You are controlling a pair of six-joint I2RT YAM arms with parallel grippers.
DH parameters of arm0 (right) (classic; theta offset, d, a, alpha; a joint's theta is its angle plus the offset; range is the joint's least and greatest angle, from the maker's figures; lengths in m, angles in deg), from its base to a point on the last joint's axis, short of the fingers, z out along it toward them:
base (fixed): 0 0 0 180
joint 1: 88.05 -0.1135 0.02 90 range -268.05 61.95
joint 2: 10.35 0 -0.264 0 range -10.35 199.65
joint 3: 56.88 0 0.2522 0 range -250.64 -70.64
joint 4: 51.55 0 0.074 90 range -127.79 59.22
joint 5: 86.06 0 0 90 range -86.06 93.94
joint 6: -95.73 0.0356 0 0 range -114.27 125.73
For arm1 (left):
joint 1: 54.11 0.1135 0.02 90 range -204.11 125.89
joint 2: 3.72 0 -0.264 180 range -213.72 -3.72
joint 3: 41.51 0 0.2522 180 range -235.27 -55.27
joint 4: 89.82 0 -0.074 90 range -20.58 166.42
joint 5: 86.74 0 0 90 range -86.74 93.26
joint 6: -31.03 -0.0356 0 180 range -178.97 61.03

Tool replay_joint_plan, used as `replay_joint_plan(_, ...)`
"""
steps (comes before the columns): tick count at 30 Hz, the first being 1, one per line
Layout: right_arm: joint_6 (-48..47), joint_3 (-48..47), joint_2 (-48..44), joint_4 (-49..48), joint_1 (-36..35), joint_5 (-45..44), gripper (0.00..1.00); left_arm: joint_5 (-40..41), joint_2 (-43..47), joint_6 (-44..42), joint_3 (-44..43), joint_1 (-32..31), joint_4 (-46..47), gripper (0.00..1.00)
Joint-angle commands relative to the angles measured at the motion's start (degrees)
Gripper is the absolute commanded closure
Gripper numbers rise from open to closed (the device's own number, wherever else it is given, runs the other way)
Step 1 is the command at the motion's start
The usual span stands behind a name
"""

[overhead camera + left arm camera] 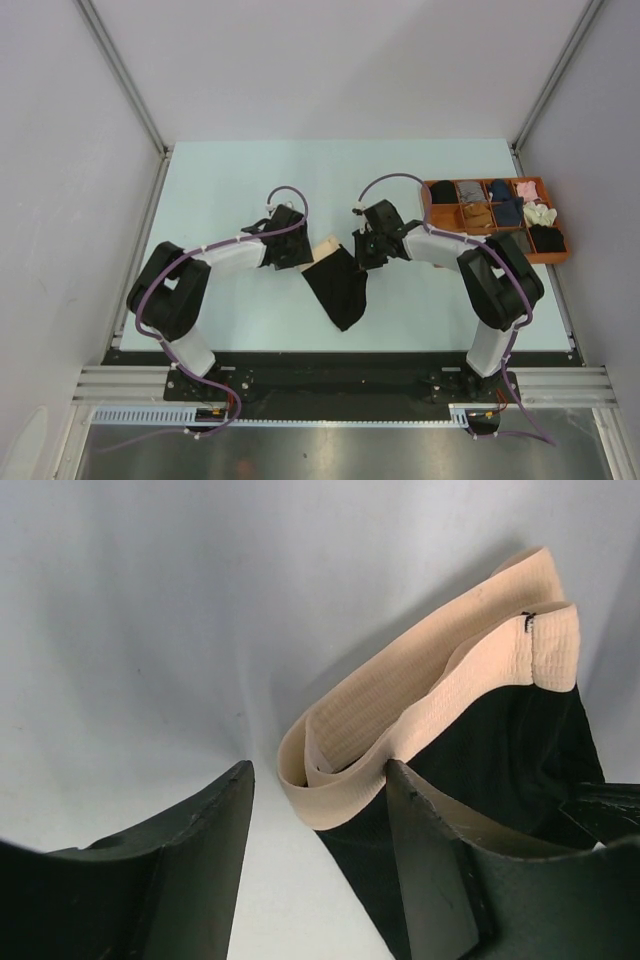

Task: Roll the underwear
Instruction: Fold the underwear at the center of the board.

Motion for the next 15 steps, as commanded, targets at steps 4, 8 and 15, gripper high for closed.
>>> replay_joint_plan(4,0.26,-3.45,-0.83,-1.67,1.15,0.24,1.0,1.05,0.44,1.26,0.66,0.87,2.7,0.39)
replay_joint_plan(8,0.35,-4.51,-0.92,-1.67,2.12,0.33,1.0,0.43,1.23,1.61,1.1,1.14,3.66,0.36)
replay_joint_plan(15,-0.17,-5.21,0.84,-1.23,3.61,-0.11,1.0,-0.44,2.2,2.05,1.98,1.23,5.25,0.28)
